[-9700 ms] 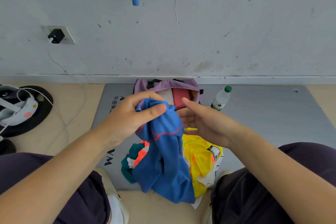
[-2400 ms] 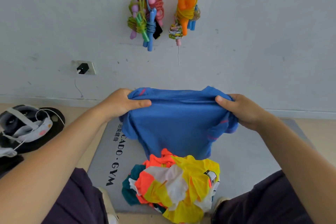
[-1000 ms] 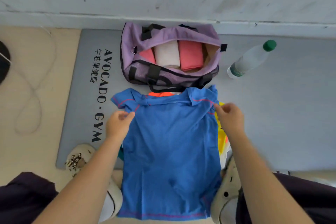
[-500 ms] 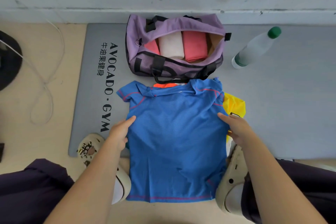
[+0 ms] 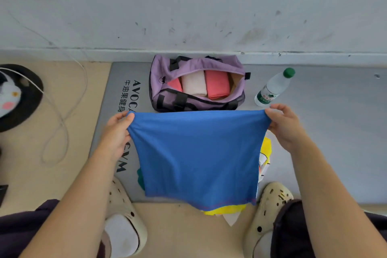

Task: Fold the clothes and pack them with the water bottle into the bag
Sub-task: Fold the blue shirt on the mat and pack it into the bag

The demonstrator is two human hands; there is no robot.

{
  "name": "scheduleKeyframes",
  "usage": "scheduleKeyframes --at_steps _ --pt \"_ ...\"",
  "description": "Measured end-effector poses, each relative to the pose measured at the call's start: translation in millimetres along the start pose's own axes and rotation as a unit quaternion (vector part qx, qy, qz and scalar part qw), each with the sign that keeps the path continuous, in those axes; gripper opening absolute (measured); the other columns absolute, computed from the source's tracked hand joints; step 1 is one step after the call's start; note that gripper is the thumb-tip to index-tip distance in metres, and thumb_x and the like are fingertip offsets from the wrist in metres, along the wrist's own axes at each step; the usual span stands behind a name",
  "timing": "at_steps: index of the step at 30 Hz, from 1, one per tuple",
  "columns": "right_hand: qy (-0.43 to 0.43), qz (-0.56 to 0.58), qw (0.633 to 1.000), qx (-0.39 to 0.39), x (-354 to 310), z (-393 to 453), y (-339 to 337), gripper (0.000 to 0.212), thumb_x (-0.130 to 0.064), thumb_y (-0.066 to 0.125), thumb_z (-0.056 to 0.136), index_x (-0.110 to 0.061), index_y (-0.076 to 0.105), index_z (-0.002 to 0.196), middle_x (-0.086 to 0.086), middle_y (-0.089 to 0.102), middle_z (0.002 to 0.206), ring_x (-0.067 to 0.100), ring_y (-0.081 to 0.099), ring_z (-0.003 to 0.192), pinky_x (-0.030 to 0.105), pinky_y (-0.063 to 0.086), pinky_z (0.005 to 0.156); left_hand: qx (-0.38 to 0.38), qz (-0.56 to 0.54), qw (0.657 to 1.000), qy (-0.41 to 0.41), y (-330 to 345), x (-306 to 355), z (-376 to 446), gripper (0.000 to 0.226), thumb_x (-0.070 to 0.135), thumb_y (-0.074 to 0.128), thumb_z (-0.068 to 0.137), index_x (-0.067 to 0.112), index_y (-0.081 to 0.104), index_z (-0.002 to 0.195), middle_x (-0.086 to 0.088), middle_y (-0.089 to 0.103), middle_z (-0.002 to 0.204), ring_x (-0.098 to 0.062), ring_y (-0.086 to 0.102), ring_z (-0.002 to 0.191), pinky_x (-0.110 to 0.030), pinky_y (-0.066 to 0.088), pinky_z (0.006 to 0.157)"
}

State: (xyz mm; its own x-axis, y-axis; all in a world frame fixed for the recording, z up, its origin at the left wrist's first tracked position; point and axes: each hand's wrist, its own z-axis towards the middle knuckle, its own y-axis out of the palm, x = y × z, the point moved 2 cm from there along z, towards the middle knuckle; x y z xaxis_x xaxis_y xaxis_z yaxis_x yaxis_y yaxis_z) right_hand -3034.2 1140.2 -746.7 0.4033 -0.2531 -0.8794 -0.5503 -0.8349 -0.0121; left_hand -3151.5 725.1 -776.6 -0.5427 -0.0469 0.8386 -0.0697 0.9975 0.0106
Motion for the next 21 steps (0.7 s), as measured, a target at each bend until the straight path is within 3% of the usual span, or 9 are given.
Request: scheduleKeyframes --at_steps 2,6,10,12,14,17,19,21 --pt "-0.044 -0.009 0.999 -0.002 -27 -3 0 0.016 -0.009 0.058 0.096 -0.023 0.058 0.103 0.006 0.056 0.084 0.017 0.052 0.068 0.031 0.046 0.066 -0.009 -0.016 0.999 0.042 4 31 -8 0.034 0.016 0.061 0.097 0.029 0.057 0.128 -0.005 0.068 0.111 -0.015 0.069 0.089 -0.033 0.054 0.077" --pt "-0.1 -0.049 0.992 -0.064 -80 -19 -4 0.019 -0.009 0.058 0.095 -0.022 0.07 0.099 0.011 0.051 0.089 0.022 0.051 0.082 0.033 0.046 0.073 -0.075 0.049 0.99 0.112 6 85 -29 0.023 0.01 0.059 0.097 0.027 0.07 0.109 -0.004 0.071 0.098 -0.012 0.07 0.078 -0.026 0.056 0.066" --pt "-0.148 -0.103 0.979 -0.096 -125 -38 -11 0.022 -0.001 0.061 0.091 -0.019 0.07 0.101 0.006 0.065 0.086 0.019 0.057 0.085 0.027 0.051 0.076 -0.125 0.099 0.974 0.162 2 129 -48 0.027 0.002 0.061 0.093 0.025 0.073 0.103 0.003 0.076 0.092 -0.011 0.072 0.086 -0.021 0.058 0.074" --pt "-0.175 -0.138 0.971 -0.082 -142 -46 -16 0.023 0.0 0.063 0.09 -0.02 0.071 0.099 -0.005 0.071 0.081 0.014 0.061 0.083 0.024 0.052 0.081 -0.115 0.139 0.965 0.189 -1 144 -56 0.026 0.005 0.064 0.091 0.028 0.074 0.1 0.006 0.077 0.094 -0.008 0.071 0.086 -0.019 0.057 0.078" --pt "-0.204 -0.192 0.959 -0.051 -153 -53 -19 0.023 -0.001 0.065 0.088 -0.021 0.072 0.095 -0.003 0.071 0.086 0.006 0.063 0.081 0.019 0.05 0.082 -0.084 0.174 0.958 0.211 -5 152 -62 0.025 0.008 0.067 0.09 0.031 0.074 0.097 0.011 0.077 0.09 -0.004 0.071 0.081 -0.021 0.054 0.079" --pt "-0.244 -0.265 0.933 -0.015 -157 -65 -20 0.026 -0.003 0.066 0.087 -0.029 0.071 0.084 0.0 0.071 0.08 -0.008 0.059 0.063 0.005 0.044 0.063 -0.053 0.197 0.952 0.227 -7 151 -72 0.024 0.011 0.069 0.088 0.035 0.075 0.088 0.01 0.077 0.085 -0.004 0.071 0.076 -0.021 0.052 0.078" --pt "-0.255 -0.298 0.92 0.006 -152 -71 -22 0.028 -0.007 0.067 0.087 -0.033 0.069 0.078 0.001 0.07 0.075 -0.003 0.056 0.057 0.013 0.043 0.058 -0.039 0.206 0.949 0.238 -8 145 -78 0.03 0.011 0.07 0.088 0.039 0.076 0.079 0.008 0.076 0.084 -0.004 0.07 0.071 -0.016 0.053 0.073" --pt "-0.256 -0.328 0.909 0.022 -148 -76 -24 0.023 -0.012 0.068 0.088 -0.032 0.067 0.078 0.007 0.071 0.077 0.008 0.056 0.063 0.024 0.042 0.06 -0.023 0.233 0.939 0.251 -9 140 -83 0.038 0.013 0.07 0.087 0.048 0.074 0.071 0.013 0.074 0.079 -0.01 0.069 0.072 -0.021 0.053 0.075"
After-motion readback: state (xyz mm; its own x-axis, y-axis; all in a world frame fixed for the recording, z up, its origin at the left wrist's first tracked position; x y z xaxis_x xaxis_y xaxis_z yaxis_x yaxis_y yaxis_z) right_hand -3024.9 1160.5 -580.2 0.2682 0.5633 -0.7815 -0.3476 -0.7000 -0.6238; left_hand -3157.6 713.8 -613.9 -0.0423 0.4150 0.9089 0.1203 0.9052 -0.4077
